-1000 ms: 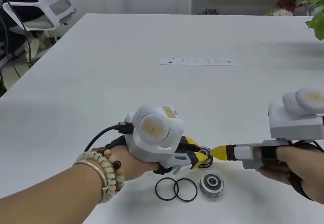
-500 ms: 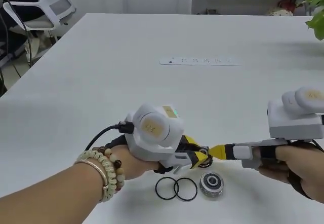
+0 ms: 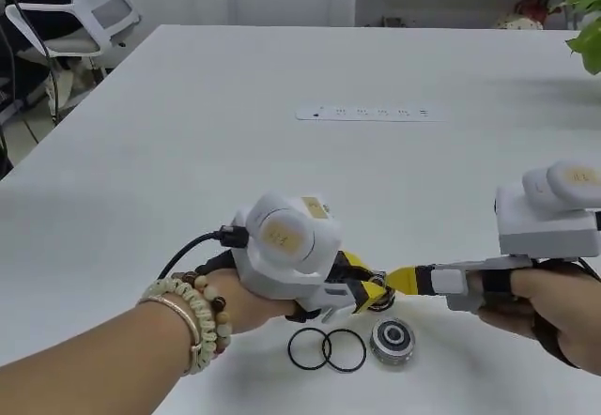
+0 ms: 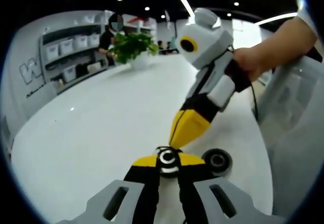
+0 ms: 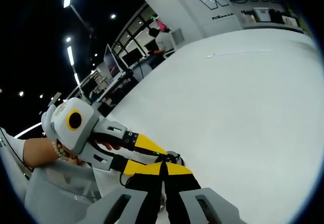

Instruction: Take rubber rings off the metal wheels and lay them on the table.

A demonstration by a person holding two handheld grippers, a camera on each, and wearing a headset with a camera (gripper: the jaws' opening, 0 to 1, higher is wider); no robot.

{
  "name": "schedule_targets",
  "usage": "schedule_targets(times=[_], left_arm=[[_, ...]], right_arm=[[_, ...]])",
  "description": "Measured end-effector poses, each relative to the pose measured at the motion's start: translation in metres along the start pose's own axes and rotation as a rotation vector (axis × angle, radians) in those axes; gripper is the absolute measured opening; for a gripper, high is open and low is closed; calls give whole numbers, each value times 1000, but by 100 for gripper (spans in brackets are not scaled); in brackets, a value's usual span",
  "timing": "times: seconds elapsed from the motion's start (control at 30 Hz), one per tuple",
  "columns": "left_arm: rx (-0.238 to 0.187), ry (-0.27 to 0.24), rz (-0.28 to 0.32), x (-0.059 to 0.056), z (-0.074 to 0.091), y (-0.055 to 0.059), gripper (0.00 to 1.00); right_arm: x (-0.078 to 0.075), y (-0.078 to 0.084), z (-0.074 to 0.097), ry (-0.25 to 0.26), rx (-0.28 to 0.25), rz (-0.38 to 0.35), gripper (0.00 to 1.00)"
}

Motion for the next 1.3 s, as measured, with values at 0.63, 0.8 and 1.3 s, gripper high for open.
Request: schedule_targets(times=[0.63,0.8,1.3], left_arm=[[-3,-4,3,0,-1,0,14],[3,-9,8,1,-1,-1,14],[-54,20,-52,1,22,-39,25]], right_arm=[[7,-11,1,-12,-47,-4,0],[-6,-4,3,46,-16,-46,0],[-9,-1,2,59,-12,-111,0]])
Point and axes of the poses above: the centre of the closed fingertips' face, and the gripper's own axes: z roughly backward along the fingers, x roughly to its left, y roughly out of its underside, the point moved 2 cm from there along z, roughly backward along the fingers, and after that the axes turned 4 degrees about y, right-handed, at the moved point
